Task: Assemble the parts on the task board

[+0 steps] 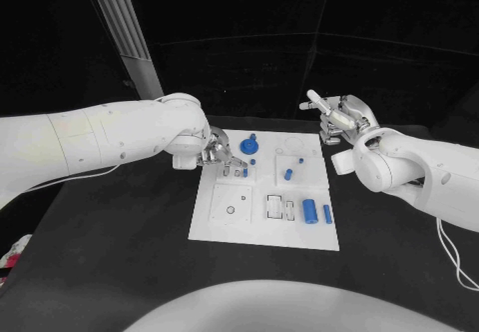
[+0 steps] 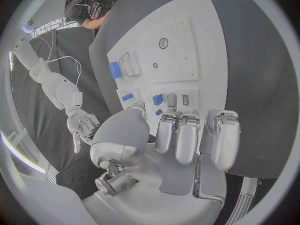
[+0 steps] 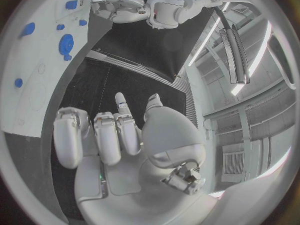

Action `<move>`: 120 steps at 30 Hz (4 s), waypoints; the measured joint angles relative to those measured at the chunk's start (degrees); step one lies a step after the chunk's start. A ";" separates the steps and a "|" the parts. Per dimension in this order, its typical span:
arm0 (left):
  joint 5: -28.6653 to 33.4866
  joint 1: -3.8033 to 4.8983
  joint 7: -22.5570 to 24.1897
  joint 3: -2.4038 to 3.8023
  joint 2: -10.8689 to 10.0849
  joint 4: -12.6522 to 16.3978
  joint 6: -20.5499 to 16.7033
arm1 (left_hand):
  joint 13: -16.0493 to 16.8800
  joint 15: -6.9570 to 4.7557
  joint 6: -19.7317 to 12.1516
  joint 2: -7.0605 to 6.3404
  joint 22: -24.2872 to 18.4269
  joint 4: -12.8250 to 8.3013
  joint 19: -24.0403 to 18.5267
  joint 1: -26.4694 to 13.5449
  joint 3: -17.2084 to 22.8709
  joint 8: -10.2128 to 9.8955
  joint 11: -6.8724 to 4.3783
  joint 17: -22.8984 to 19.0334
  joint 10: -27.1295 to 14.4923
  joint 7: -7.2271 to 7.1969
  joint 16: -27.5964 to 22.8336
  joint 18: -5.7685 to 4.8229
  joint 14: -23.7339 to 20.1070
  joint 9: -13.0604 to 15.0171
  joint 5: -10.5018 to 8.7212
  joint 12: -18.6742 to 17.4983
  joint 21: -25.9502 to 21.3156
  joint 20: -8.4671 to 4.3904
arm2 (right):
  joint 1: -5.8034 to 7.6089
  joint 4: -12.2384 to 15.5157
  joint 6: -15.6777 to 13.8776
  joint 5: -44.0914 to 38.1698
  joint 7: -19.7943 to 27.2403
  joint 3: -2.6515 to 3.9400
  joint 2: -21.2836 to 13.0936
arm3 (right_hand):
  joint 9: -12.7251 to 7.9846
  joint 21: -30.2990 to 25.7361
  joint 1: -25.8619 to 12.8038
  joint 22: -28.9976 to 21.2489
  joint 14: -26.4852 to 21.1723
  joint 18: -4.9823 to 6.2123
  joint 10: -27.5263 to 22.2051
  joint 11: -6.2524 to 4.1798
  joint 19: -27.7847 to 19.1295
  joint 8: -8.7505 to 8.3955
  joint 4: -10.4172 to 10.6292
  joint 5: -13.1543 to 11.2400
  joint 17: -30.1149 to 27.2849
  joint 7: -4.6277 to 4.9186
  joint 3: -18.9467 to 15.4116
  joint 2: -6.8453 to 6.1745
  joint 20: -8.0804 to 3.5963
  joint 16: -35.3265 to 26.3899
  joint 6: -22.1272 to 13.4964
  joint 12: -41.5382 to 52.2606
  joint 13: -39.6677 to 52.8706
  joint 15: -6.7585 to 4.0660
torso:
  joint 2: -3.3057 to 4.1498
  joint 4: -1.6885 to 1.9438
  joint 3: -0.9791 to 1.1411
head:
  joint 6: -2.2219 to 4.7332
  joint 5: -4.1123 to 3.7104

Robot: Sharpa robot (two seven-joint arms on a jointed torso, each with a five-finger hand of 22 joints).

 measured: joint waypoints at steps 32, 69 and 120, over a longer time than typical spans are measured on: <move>-0.60 -1.23 -1.66 0.02 6.12 -6.76 0.56 | 0.00 0.00 0.60 0.34 -0.01 0.00 0.00 -0.34 -0.32 -0.66 0.00 -0.01 0.00 -0.20 0.00 0.00 0.00 0.25 0.00 0.00 0.00 0.01 | -0.03 -0.44 0.04 -0.01 -0.49 -0.01 0.49 | 0.05 0.00 0.53 0.00 0.00 -0.01 0.00 0.00 0.00 0.66 -0.16 0.00 -0.02 0.00 -0.15 0.53 0.00 0.00 0.00 0.00 0.00 0.00 | -0.01 0.02 0.00 | 0.00 -0.23; -0.65 -2.06 -1.69 0.03 9.83 -10.33 1.25 | -0.01 -0.20 1.83 0.37 -0.01 0.00 0.19 7.65 -0.32 -4.66 -0.21 -0.01 0.21 -0.21 0.00 0.00 -0.21 2.86 6.29 0.00 -0.01 -0.19 | -0.08 -0.61 0.13 -0.01 -1.08 -0.04 0.87 | 0.08 0.00 0.75 0.00 0.00 0.00 0.00 0.00 0.00 0.66 -0.16 0.00 -0.03 -0.19 -0.14 0.75 0.00 0.00 -0.19 0.00 0.00 0.00 | -0.04 0.10 0.00 | 0.00 -0.75; -0.68 -2.49 -1.18 0.04 11.56 -12.40 1.78 | 0.00 -1.03 3.54 2.00 -0.01 -0.17 0.13 13.68 2.56 -4.65 -1.03 -0.02 0.20 -1.15 0.00 0.01 -0.20 8.37 12.88 0.00 -0.01 -0.97 | -0.42 -1.19 0.35 -0.01 -2.01 -0.13 1.42 | 0.11 0.00 1.02 0.00 0.00 0.00 0.00 0.00 0.00 0.95 -0.02 0.00 -0.04 -0.19 -0.29 1.01 0.00 0.00 -0.19 0.00 0.00 0.00 | -0.05 0.08 0.04 | 0.00 -1.31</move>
